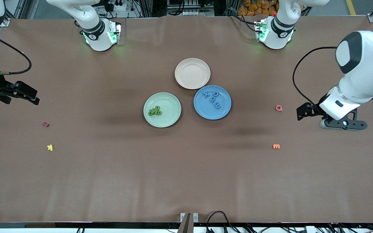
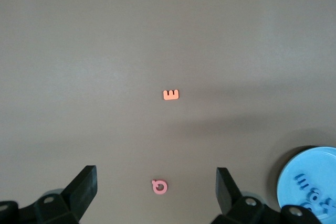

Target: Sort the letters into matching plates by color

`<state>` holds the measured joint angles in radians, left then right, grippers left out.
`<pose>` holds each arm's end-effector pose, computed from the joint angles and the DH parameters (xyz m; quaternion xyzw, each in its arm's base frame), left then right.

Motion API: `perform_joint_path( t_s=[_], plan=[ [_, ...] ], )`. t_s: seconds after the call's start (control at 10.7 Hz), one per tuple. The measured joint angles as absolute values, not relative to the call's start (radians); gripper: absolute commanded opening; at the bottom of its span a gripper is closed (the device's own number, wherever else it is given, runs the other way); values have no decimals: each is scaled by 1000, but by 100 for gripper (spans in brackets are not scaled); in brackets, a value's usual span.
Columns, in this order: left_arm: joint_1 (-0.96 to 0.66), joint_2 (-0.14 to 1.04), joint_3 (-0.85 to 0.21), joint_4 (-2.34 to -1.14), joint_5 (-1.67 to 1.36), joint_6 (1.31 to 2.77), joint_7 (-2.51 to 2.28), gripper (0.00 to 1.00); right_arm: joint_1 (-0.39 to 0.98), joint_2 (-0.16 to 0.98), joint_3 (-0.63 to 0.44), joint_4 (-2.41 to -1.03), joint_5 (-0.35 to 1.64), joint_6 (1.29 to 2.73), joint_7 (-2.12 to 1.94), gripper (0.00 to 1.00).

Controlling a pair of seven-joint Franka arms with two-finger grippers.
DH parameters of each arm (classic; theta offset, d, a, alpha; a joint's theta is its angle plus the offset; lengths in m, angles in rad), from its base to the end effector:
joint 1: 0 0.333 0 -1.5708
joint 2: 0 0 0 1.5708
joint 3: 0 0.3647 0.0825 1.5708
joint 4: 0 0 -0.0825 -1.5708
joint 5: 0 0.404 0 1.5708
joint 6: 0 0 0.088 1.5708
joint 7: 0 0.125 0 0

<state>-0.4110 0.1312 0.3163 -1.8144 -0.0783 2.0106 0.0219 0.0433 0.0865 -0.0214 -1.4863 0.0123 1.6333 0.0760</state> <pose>0.6264 -0.0738 0.4975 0.9982 -0.0449 0.0354 0.0170 0.6131 0.0155 0.6515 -0.9992 0.0272 -0.0300 0.0067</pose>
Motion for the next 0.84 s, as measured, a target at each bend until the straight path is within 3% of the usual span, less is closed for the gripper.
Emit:
perform_joint_path(
  t_s=[0.47,0.84],
  plan=[
    [-231,131,138,-1645,-78,1835,22,100,43,87,-21,-1486,12,1633,76,100],
    [-130,125,19,-1578,-61,1801,22,100,43,87,-21,-1486,12,1633,76,100]
  ],
)
